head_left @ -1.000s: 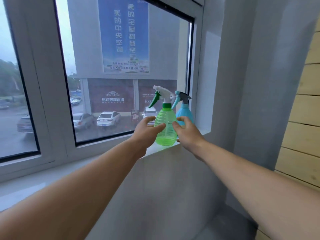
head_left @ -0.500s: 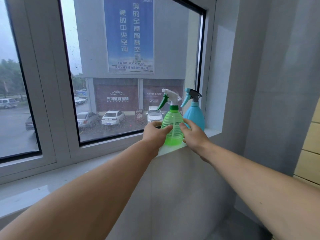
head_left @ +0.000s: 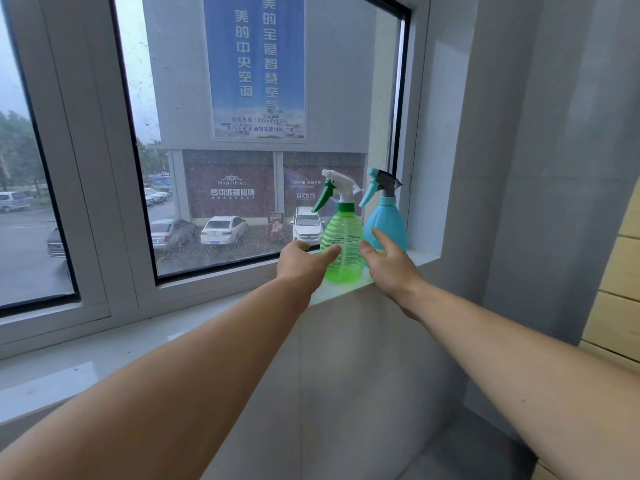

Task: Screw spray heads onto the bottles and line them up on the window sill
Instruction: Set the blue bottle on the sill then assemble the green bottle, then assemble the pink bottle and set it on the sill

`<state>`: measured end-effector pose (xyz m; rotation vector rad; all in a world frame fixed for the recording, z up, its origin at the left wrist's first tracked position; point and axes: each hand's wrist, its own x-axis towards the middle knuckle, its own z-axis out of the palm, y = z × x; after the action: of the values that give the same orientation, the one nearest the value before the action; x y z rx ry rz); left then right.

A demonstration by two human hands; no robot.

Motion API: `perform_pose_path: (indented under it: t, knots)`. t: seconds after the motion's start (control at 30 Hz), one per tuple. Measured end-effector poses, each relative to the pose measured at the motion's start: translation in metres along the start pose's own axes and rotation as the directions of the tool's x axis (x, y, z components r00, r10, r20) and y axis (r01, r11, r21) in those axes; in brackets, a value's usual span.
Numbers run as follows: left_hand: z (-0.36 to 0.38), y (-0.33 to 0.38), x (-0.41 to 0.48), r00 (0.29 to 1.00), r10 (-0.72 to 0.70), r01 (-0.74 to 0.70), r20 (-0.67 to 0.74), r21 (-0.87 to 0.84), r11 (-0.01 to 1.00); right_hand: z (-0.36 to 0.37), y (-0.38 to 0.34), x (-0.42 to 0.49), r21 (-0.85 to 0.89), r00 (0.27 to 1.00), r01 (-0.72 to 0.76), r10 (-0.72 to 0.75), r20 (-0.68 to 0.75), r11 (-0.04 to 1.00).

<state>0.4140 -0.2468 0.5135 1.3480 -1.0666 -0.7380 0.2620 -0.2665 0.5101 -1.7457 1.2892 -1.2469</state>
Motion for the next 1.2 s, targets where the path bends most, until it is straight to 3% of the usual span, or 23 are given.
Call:
perform_pose_path:
  t: [0.13,0.27,0.43,0.53,0.6,0.77,0.9,1.03,1.2]
  knots:
    - [-0.007,0.005,-0.014,0.998,0.004,-0.004,-0.055,-0.001,1.0,-0.016,0.002,-0.018,-0.021,0.999,-0.011,0.01,-0.042,1.0]
    - [-0.002,0.01,-0.055,0.982,0.129,-0.133,-0.139,-0.021,0.991,-0.042,0.023,-0.054,0.0,0.996,-0.055,0.055,-0.068,0.998]
    - [0.041,-0.03,-0.132,0.986,0.156,-0.158,0.066,0.023,0.987,-0.083,0.081,-0.136,0.007,0.976,-0.217,0.217,-0.018,0.976]
    - [0.078,-0.082,-0.171,0.953,-0.019,-0.032,0.302,0.162,0.986,-0.102,0.139,-0.192,-0.103,0.935,-0.353,0.355,0.005,0.93]
    - [0.102,-0.125,-0.193,0.887,-0.184,0.059,0.424,0.291,0.955,-0.113,0.181,-0.229,-0.15,0.89,-0.451,0.455,-0.004,0.88]
    - [0.144,-0.223,-0.241,0.703,-0.468,0.109,0.536,0.568,0.816,-0.134,0.279,-0.306,-0.22,0.752,-0.644,0.659,-0.007,0.733]
    - [0.159,-0.296,-0.261,0.556,-0.613,-0.034,0.562,0.752,0.659,-0.139,0.344,-0.343,-0.223,0.645,-0.747,0.764,-0.013,0.626]
    - [0.167,-0.356,-0.265,0.548,-0.606,-0.305,0.577,0.812,0.498,-0.131,0.403,-0.355,-0.199,0.584,-0.799,0.811,-0.037,0.567]
    - [0.18,-0.417,-0.261,0.438,-0.631,-0.506,0.641,0.755,0.416,-0.114,0.468,-0.355,-0.155,0.545,-0.836,0.828,-0.132,0.526]
